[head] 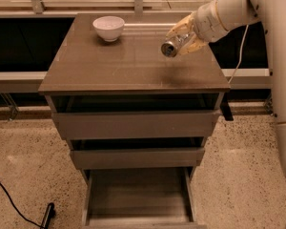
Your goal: Pick redbull can from bottom drawer and place on counter
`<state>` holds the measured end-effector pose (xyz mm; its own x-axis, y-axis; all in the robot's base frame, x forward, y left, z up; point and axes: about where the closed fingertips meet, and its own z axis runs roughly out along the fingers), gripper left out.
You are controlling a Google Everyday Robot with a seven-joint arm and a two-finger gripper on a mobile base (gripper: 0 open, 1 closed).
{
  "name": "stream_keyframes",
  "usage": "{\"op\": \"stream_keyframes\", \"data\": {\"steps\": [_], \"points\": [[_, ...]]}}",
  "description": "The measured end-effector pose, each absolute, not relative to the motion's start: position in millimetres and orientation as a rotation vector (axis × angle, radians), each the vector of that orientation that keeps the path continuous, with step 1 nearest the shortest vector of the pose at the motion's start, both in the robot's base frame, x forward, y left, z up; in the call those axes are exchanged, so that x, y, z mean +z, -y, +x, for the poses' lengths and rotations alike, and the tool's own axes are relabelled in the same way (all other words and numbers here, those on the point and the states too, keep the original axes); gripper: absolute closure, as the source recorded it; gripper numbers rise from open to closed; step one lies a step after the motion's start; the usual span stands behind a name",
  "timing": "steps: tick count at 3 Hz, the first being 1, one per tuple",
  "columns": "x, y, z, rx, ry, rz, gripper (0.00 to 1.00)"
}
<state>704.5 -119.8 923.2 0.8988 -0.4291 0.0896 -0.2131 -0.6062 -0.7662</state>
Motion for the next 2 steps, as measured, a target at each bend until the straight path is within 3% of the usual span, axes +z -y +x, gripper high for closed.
{"op": "stream_keyframes", "data": {"steps": [2], "points": [[901.6,127.8,727.5,-0.295,-0.526,-2.196,1.0]]}}
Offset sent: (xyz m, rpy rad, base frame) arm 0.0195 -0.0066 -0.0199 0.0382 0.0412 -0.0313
